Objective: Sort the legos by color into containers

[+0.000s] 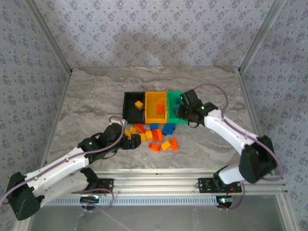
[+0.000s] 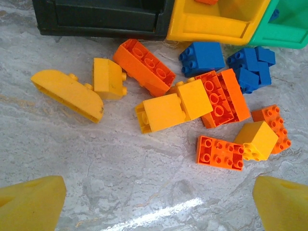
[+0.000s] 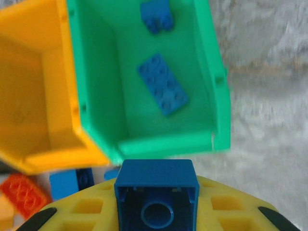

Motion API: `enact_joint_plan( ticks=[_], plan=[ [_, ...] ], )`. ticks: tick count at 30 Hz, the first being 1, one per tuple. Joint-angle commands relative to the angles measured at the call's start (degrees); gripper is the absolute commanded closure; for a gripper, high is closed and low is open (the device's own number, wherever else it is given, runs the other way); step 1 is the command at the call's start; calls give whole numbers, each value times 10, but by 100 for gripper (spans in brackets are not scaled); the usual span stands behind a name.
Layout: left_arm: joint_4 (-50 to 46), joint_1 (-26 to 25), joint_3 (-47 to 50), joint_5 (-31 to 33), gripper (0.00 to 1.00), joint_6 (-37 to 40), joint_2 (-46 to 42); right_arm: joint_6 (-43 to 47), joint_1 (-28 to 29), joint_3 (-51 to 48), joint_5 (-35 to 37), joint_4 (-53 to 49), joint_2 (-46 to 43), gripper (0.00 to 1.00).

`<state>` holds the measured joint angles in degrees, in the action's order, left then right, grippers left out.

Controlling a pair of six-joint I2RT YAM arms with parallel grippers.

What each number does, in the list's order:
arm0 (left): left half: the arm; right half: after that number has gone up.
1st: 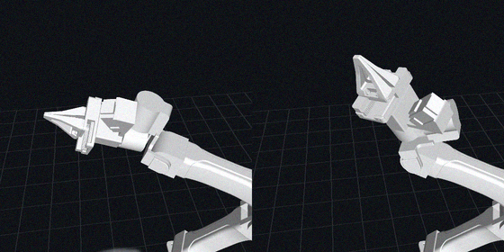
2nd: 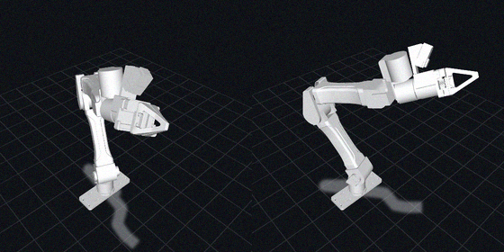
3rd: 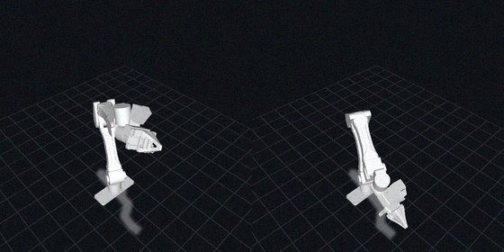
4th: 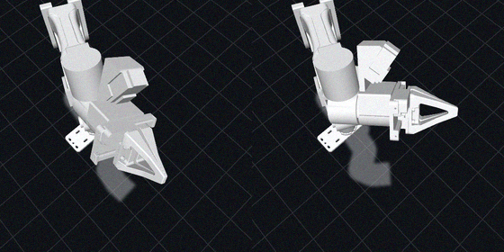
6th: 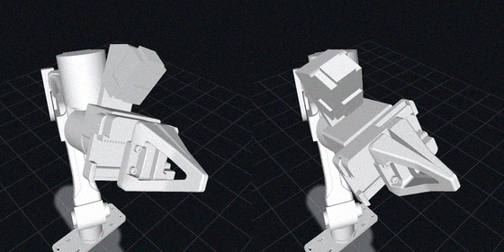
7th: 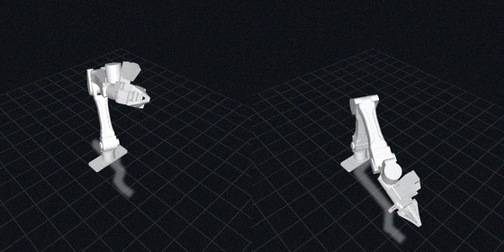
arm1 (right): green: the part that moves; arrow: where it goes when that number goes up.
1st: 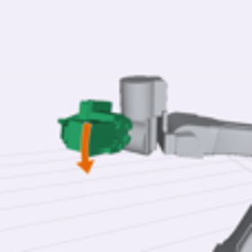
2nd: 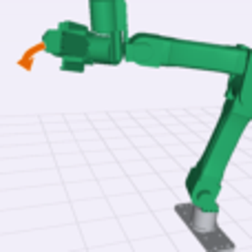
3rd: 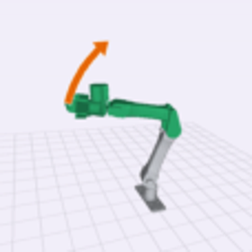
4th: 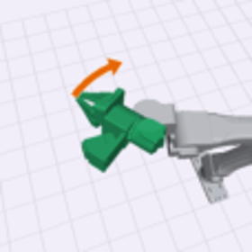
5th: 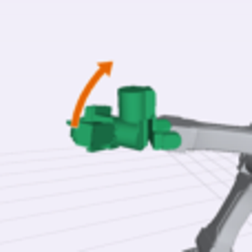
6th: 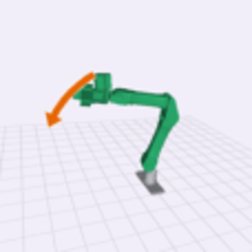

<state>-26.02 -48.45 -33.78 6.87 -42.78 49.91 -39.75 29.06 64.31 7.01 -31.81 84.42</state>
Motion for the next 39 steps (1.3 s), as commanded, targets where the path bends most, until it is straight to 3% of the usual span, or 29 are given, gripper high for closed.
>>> enact_joint_plan(
  ticks=[1,6,11,14,20,25,27,34,39],
  plan=[
    [-20,-3,6,2,0,-8,-13,32,-23,75,11,-6,75,68],
    [-25,-3,13,1,0,-8,-16,32,-42,167,21,-24,172,62],
    [-25,-3,19,3,0,-7,-16,32,-41,236,27,-55,222,34],
    [-30,-2,19,10,0,-2,-16,32,-41,241,29,-56,213,27],
    [-25,5,15,7,0,11,4,20,-21,161,32,-4,128,19],
    [-13,16,-2,15,1,26,84,8,26,61,21,39,54,16],
    [7,37,-5,4,8,33,117,2,41,45,26,40,36,16],
    [87,98,-22,3,15,47,206,-12,64,-22,37,48,-9,16],
    [124,128,-20,9,20,32,217,-18,62,-38,38,51,-25,16]
  ],
)
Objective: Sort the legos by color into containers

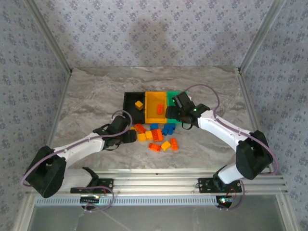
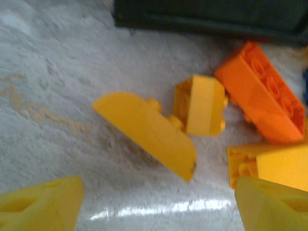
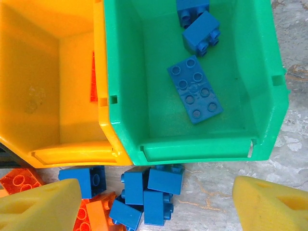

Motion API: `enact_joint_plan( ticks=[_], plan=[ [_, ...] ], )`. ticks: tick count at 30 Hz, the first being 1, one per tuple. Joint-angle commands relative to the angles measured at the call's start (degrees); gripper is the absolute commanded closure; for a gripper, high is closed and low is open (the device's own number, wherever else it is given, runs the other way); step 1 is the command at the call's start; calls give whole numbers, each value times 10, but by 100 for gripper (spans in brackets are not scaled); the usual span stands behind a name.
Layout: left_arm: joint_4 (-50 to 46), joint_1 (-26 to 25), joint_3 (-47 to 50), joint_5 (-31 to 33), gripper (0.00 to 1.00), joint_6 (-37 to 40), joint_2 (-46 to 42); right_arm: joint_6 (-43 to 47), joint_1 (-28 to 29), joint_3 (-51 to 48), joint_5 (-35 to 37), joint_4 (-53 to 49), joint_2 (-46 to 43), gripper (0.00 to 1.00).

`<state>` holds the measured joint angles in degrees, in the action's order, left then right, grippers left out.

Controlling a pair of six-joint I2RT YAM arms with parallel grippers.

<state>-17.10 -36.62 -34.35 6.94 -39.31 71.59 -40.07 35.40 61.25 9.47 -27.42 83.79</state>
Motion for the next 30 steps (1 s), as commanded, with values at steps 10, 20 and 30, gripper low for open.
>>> enact_joint_plan(
  ticks=[10,20,30],
  plan=[
    [59,53,-8,14,27,-33,7,-13,-2,-21,6,18,-24,16],
    [74,70,-12,18,39,-38,54,-12,-8,-23,0,14,-34,16],
    [68,69,38,-12,57,-36,20,-11,-16,-27,-3,13,-49,16]
  ],
)
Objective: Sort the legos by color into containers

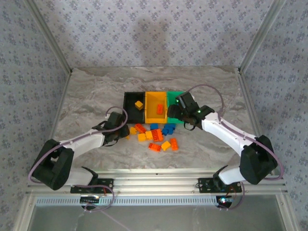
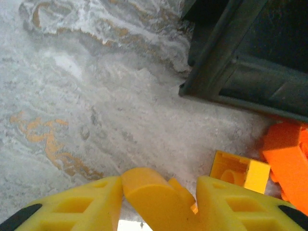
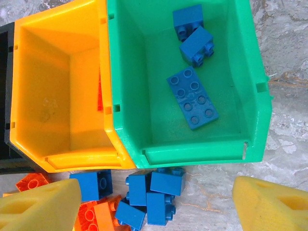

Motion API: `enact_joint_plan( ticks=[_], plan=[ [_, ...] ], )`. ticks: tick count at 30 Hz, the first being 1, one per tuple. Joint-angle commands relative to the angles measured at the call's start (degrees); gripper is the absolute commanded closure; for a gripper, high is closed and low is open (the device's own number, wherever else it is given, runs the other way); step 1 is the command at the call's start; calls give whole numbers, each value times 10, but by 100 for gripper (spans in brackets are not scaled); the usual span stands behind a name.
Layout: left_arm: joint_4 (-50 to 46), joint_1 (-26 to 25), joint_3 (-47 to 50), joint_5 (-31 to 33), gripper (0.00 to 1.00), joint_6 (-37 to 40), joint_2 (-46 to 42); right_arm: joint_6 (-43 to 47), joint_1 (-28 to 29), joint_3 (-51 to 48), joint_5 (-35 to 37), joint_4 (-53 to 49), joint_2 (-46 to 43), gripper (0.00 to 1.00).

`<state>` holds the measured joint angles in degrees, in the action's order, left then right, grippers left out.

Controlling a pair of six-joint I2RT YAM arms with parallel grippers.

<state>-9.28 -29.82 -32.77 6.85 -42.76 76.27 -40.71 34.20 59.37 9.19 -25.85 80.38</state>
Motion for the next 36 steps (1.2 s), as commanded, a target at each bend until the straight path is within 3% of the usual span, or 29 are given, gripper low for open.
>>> enact_joint_plan(
  ticks=[1,4,9,12,19,24,28,31,36],
  plan=[
    [-16,-1,30,-14,56,-3,-38,-4,-4,-9,0,-1,-15,16],
    [-30,-4,47,-16,48,-6,-62,-5,-4,-11,-1,4,-16,16],
    [-31,-7,57,-12,48,-1,-67,-7,-5,-13,0,9,-14,16],
    [-20,-6,51,-13,53,4,-44,-8,-5,-14,0,7,-14,16],
    [-32,-10,47,-15,75,7,-47,-14,-6,-22,3,4,-28,16],
    [-96,-21,27,-14,82,7,-120,-16,-10,-28,2,7,-36,15],
    [-146,-23,-41,-15,81,22,-151,-19,-9,-41,-1,15,-41,15],
    [-155,-23,-118,-5,81,39,-109,-23,-8,-54,-4,20,-43,15],
    [-138,-19,-251,13,81,67,39,-31,-7,-72,-6,17,-47,16]
  ],
)
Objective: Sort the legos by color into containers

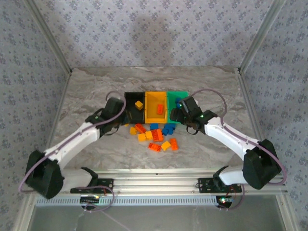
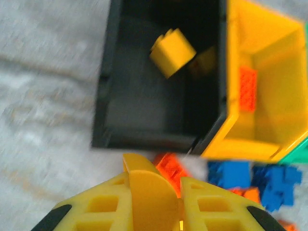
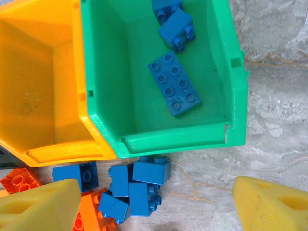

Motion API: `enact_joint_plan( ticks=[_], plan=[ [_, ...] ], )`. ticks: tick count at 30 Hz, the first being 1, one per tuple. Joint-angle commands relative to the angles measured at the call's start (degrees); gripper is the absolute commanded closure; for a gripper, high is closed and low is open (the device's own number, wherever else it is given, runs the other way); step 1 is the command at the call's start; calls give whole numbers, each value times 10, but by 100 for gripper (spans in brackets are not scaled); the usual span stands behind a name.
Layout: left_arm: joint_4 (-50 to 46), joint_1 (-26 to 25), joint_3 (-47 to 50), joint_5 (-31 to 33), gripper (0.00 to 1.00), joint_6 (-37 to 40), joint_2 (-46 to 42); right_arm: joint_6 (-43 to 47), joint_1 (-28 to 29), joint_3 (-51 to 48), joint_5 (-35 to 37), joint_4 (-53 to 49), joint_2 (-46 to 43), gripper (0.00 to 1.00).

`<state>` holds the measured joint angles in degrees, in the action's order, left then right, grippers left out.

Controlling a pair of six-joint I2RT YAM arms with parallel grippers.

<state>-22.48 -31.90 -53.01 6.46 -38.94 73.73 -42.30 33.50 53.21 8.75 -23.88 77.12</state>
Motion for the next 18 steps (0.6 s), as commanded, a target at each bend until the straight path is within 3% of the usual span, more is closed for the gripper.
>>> enact_joint_plan(
  ticks=[1,6,9,11,15,18],
  plan=[
    [-7,3,-76,23,82,36,99,-15,2,-14,-2,-3,-17,16],
    [-25,17,-180,47,83,57,218,-18,10,-25,-3,-9,-35,15],
    [-32,18,-220,55,77,64,256,-20,15,-29,-3,-11,-42,15],
    [-36,18,-241,50,68,64,271,-22,17,-32,-4,-11,-47,15],
    [-41,13,-248,44,42,62,263,-24,18,-32,-7,-13,-50,15],
    [-35,4,-221,39,32,59,221,-24,19,-33,-7,-13,-54,15]
  ],
)
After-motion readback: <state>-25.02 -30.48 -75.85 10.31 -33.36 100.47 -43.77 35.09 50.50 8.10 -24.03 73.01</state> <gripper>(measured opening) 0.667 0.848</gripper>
